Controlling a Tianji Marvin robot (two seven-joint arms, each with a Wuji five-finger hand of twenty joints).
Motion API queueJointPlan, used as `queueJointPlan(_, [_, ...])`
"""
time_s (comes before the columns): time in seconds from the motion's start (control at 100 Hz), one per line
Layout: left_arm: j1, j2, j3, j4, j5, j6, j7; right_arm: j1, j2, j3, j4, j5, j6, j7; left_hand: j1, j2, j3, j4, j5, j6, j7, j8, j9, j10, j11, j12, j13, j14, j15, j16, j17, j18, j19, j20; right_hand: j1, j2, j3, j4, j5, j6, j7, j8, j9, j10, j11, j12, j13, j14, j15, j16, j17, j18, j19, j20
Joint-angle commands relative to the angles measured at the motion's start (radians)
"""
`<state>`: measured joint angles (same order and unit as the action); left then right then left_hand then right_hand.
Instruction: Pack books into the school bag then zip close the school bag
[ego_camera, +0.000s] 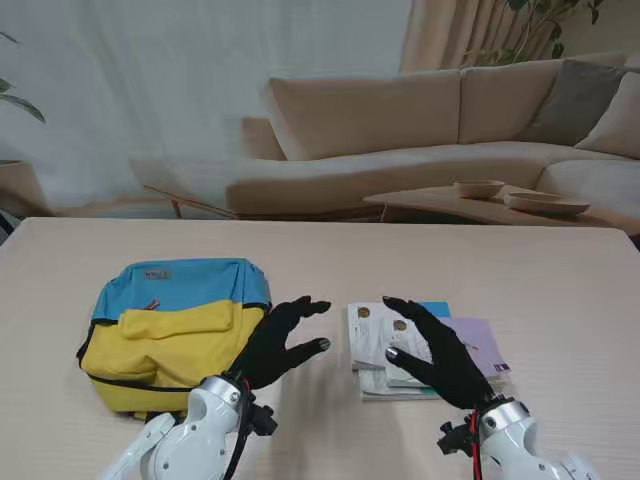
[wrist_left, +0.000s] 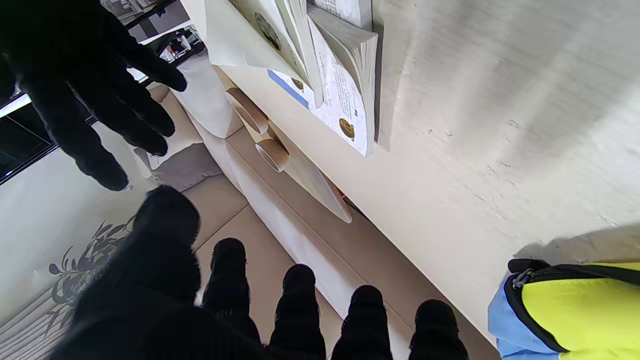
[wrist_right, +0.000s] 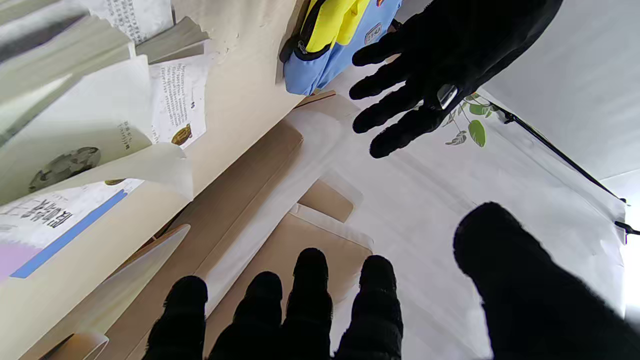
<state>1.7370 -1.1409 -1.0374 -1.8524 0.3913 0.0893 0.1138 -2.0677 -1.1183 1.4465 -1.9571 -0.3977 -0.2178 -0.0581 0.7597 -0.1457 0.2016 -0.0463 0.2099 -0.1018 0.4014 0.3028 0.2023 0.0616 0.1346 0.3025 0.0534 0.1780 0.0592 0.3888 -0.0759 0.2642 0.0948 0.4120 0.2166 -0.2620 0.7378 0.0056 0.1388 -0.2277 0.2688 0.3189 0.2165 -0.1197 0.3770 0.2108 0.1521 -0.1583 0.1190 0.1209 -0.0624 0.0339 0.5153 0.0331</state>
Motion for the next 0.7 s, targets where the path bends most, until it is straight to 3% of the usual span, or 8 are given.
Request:
queueJointPlan(0.0, [0.006, -0.006, 0.002, -0.009, -0.007, 0.005, -0.017, -0.007, -0.006, -0.006, 0.001, 0.0, -0.007, 0.011, -0.027, -0.001, 0.025, 0.023, -0.028, -0.033, 0.001, -0.018, -0.03, -0.036, 0.011, -0.001, -0.029, -0.034, -0.014, -0.004, -0.005, -0.021, -0.028, -0.016, 0.004, 0.006, -0.002, -0.012, -0.026, -0.047, 0.014, -0.015, -0.018, -0.027, -0.008, 0.005, -0.021, -0.013, -0.005, 0.007, -0.012, -0.021, 0.014, -0.022])
queueJointPlan(0.52, [0.007, -0.008, -0.017, -0.011, -0.012, -0.005, -0.01, 0.01, -0.005, -0.024, 0.003, -0.013, 0.012, 0.009, -0.02, -0.002, 0.035, 0.024, -0.01, -0.022, 0.011, -0.015, -0.017, -0.026, 0.017, 0.002, -0.029, -0.028, -0.005, 0.009, -0.005, -0.018, -0.025, -0.012, 0.042, -0.009, 0.029, 0.003, -0.028, -0.042, 0.022, -0.022, -0.017, -0.03, -0.005, 0.007, -0.019, -0.013, -0.005, 0.007, -0.011, -0.022, 0.012, -0.02])
queueJointPlan(0.69, [0.022, -0.003, -0.043, -0.028, -0.018, 0.003, -0.032, 0.019, -0.008, -0.037, -0.001, -0.032, 0.037, -0.01, -0.017, -0.002, 0.043, 0.024, -0.007, -0.013, 0.012, -0.014, -0.017, -0.02, 0.019, 0.004, -0.03, -0.022, -0.003, 0.018, -0.006, -0.019, -0.023, -0.009, 0.086, -0.045, 0.149, 0.109, -0.027, -0.04, 0.044, -0.031, -0.017, -0.031, 0.012, 0.014, -0.017, -0.016, 0.003, 0.012, -0.01, -0.023, 0.024, -0.017])
